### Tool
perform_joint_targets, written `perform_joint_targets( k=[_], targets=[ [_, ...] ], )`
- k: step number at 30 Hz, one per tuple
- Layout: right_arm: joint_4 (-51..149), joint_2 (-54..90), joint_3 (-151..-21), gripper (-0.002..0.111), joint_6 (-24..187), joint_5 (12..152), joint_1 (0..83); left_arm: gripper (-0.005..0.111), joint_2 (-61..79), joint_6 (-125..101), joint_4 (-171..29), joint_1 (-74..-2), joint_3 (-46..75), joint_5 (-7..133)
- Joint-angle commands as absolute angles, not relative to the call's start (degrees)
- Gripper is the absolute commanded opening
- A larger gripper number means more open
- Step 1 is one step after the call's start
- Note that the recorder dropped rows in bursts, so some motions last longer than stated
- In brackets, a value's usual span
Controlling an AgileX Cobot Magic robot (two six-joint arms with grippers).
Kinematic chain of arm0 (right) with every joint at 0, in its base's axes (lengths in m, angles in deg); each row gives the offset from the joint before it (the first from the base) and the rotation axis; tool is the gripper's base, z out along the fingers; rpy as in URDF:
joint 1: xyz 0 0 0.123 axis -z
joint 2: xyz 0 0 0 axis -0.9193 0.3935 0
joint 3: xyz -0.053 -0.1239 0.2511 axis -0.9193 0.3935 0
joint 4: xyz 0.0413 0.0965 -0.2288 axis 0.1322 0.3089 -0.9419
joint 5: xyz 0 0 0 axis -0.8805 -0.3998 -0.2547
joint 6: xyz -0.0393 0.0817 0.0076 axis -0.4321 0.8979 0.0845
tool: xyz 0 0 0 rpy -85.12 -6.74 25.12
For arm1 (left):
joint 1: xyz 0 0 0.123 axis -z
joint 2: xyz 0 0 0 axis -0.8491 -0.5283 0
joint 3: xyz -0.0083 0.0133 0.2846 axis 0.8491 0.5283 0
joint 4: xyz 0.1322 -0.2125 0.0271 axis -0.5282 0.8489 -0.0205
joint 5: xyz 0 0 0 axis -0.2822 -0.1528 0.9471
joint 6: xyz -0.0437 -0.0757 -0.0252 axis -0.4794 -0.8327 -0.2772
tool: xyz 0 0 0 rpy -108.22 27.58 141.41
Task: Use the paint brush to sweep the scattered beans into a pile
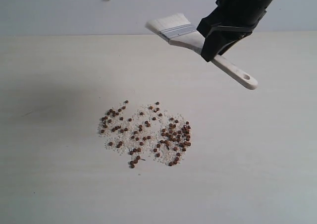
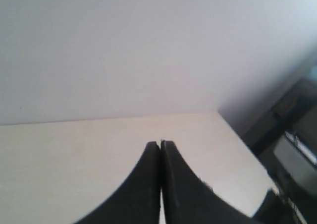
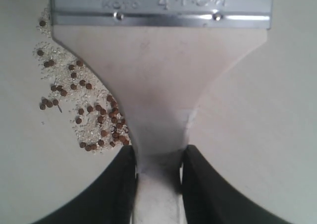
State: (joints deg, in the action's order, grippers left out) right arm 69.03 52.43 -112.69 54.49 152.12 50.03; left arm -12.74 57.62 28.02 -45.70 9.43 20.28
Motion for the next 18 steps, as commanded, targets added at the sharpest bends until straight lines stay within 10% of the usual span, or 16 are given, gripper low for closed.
perform_joint_targets(
  k=[1, 7, 18],
  targets=[
    [69.6, 52.8, -113.3, 0.000, 54.0, 151.9, 49.9, 0.000, -15.7, 38.4, 28.6, -48.3, 2.4, 24.8],
    [69.6, 52.8, -113.3, 0.000, 54.0, 151.9, 49.9, 0.000, -18.8, 35.1, 21.5, -52.9, -3.8, 26.3],
    [69.5, 52.8, -113.3, 0.000, 53.2, 151.9, 49.9, 0.000, -19.1, 25.4, -88.4, -39.2, -9.1, 25.7]
  ],
)
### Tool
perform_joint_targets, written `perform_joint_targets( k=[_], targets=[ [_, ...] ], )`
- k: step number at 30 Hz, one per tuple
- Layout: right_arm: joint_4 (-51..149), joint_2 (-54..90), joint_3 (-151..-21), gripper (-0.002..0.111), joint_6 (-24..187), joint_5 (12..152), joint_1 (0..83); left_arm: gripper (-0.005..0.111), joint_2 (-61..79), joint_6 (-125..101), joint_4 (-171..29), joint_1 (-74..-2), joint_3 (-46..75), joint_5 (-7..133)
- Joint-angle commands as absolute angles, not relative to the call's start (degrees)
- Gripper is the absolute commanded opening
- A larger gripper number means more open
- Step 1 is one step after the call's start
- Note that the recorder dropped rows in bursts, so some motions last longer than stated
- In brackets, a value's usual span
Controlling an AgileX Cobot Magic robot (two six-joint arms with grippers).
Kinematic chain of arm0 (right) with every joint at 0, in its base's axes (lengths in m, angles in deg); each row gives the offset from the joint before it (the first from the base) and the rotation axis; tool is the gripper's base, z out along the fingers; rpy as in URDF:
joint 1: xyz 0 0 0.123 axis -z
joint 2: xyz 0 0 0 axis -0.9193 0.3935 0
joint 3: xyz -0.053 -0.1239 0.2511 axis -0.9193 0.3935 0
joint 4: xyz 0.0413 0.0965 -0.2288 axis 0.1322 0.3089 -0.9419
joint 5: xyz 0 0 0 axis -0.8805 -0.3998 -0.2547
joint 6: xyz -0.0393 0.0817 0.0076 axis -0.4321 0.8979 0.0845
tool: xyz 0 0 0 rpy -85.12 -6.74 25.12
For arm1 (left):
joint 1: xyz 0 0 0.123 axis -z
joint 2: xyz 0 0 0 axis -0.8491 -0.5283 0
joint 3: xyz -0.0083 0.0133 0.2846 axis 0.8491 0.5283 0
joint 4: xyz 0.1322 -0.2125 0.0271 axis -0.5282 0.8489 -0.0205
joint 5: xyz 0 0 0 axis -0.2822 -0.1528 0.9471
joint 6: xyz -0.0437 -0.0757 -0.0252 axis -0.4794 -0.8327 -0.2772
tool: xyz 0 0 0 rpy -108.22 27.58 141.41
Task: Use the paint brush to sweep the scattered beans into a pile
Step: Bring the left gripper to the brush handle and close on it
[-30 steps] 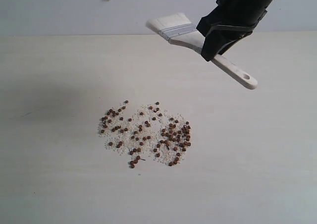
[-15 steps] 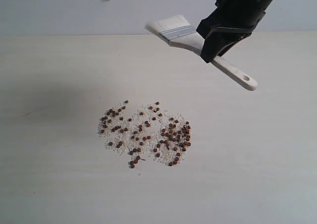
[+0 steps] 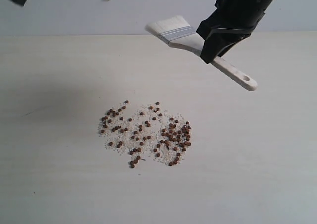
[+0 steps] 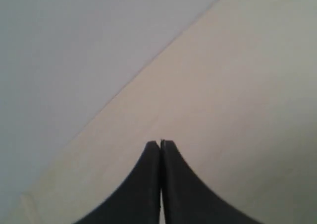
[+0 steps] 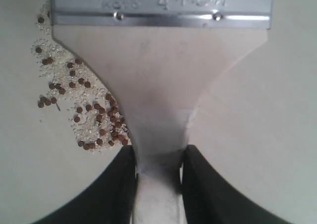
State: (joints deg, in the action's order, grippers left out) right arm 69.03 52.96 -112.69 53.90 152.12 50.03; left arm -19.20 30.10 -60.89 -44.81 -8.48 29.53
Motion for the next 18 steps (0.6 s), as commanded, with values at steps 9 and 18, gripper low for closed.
perform_joint_targets(
  k=[9, 18],
  targets=[
    [69.0, 52.8, -113.3, 0.000, 53.2, 151.9, 49.9, 0.026, -19.0, 34.0, -93.1, -17.7, -7.4, 24.2],
    [71.9, 52.8, -113.3, 0.000, 52.3, 151.9, 49.9, 0.080, -20.5, 37.8, -93.2, -10.3, -7.4, 29.9]
  ],
)
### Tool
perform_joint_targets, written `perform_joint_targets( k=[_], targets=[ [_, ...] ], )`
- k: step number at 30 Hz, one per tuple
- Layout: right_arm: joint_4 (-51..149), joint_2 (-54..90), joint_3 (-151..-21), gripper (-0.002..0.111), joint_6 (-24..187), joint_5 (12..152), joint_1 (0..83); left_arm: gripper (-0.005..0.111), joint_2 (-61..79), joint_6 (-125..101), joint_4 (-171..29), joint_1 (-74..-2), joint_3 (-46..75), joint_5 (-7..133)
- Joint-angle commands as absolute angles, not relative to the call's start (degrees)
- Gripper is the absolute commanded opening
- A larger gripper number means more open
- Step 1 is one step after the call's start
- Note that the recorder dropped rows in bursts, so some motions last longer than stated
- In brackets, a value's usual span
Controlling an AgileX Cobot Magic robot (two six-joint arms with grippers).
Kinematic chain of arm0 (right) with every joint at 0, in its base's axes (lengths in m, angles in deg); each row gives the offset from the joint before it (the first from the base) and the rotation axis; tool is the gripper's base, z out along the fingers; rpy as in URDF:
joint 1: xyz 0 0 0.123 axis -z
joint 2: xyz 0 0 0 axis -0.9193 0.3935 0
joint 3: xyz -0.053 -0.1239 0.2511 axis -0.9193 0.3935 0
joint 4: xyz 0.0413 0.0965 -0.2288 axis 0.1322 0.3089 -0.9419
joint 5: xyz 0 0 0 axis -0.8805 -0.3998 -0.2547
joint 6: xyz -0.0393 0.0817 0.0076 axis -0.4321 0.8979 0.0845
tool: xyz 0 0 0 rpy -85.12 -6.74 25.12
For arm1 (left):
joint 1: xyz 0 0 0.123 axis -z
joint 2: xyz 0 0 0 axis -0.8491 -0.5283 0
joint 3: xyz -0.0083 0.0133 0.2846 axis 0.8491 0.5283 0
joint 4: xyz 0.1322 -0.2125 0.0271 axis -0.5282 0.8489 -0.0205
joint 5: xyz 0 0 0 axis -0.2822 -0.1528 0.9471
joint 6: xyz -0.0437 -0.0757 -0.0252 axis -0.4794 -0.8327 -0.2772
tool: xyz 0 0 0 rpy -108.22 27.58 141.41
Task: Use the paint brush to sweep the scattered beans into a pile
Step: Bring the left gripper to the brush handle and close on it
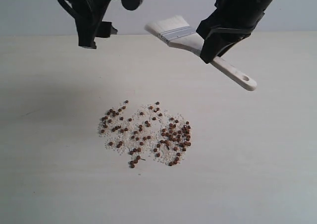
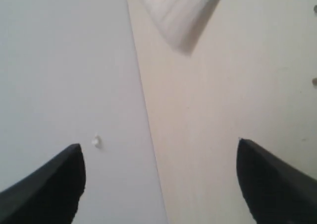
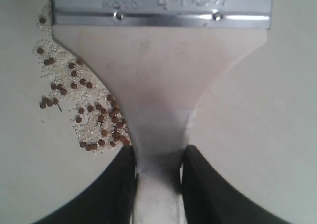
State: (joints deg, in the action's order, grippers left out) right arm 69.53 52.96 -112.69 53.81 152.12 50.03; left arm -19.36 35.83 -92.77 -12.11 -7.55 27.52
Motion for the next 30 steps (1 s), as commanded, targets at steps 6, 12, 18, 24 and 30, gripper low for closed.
perform_joint_targets(
  k=[6, 12, 18, 24, 30],
  targets=[
    [78.0, 52.8, -113.3, 0.000, 47.4, 151.9, 53.7, 0.075, -22.0, 38.2, -93.4, -9.5, -7.4, 32.9],
    [87.0, 53.4, -113.3, 0.000, 45.4, 151.9, 62.6, 0.075, -22.3, 41.1, -93.2, -8.8, -7.4, 39.5],
    [89.6, 57.7, -113.3, 0.000, 44.0, 151.9, 62.5, 0.075, -25.8, 54.6, -94.1, -4.2, -7.4, 48.5],
    [91.0, 57.6, -113.3, 0.000, 43.5, 151.9, 62.5, 0.075, -31.2, 56.3, -104.9, -4.3, -7.4, 53.2],
    [91.8, 57.6, -113.3, 0.000, 43.3, 151.9, 62.5, 0.075, -34.5, 56.3, -109.5, -4.7, -7.4, 63.4]
  ],
)
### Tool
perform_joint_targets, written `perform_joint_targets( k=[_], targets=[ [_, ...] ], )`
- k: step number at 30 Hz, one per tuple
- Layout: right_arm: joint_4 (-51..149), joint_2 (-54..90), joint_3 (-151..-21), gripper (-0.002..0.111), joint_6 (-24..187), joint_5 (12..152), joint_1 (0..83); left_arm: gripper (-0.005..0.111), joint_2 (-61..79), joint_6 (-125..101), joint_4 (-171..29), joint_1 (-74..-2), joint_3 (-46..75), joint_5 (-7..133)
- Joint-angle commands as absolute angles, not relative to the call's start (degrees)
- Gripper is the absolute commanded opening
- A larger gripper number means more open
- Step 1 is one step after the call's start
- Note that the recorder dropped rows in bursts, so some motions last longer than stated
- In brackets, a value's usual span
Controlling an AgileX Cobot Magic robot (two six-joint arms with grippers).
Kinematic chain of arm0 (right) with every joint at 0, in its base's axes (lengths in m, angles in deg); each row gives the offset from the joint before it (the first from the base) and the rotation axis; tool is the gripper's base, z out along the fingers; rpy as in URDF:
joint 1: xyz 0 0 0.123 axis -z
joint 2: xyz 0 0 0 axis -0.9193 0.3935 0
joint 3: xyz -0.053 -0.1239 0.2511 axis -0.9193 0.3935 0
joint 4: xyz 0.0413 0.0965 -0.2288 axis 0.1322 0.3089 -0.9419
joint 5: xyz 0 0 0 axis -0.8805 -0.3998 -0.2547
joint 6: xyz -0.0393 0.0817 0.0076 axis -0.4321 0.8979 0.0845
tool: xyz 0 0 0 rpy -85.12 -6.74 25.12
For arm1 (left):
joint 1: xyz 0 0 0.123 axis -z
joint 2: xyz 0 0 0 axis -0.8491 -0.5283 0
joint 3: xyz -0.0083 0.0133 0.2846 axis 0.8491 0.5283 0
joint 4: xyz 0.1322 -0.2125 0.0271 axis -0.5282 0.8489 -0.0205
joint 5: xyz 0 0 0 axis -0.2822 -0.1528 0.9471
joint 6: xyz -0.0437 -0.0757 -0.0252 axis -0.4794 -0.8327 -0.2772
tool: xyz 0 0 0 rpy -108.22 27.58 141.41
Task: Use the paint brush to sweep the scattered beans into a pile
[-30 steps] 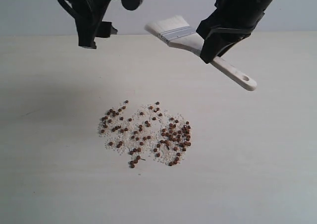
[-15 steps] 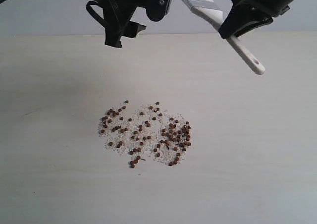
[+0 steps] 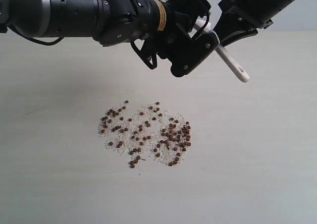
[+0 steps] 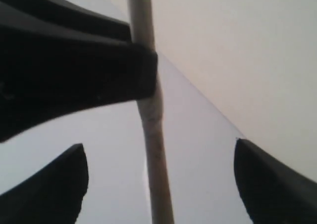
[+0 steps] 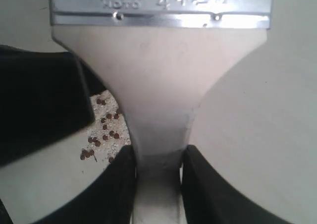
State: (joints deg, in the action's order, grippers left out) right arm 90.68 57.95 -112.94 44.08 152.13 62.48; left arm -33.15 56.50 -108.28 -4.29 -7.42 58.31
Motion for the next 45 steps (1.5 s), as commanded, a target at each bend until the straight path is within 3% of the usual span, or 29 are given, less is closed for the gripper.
perform_joint_targets(
  k=[1, 9, 28, 38, 42, 45],
  targets=[
    [91.8, 57.6, -113.3, 0.000, 43.3, 151.9, 62.5, 0.075, -34.9, 56.3, -109.6, -5.0, -7.4, 63.7],
    [91.8, 57.6, -113.2, 0.000, 43.1, 151.9, 62.5, 0.059, -36.2, 56.8, -114.1, -8.1, -7.4, 66.1],
    [91.8, 57.6, -113.2, 0.000, 43.1, 151.9, 62.5, 0.056, -38.9, 57.0, -116.1, -10.1, -7.4, 76.0],
    [91.8, 57.6, -113.2, 0.000, 43.1, 151.9, 62.5, 0.022, -38.9, 57.0, -116.0, -11.4, -7.4, 76.7],
    [92.0, 57.6, -113.2, 0.000, 43.1, 151.9, 62.5, 0.000, -38.9, 57.0, -116.0, -11.2, -7.4, 76.8],
    [92.9, 57.6, -113.2, 0.003, 41.9, 151.9, 62.5, 0.000, -38.9, 56.7, -116.0, -10.7, -7.4, 76.8]
  ],
)
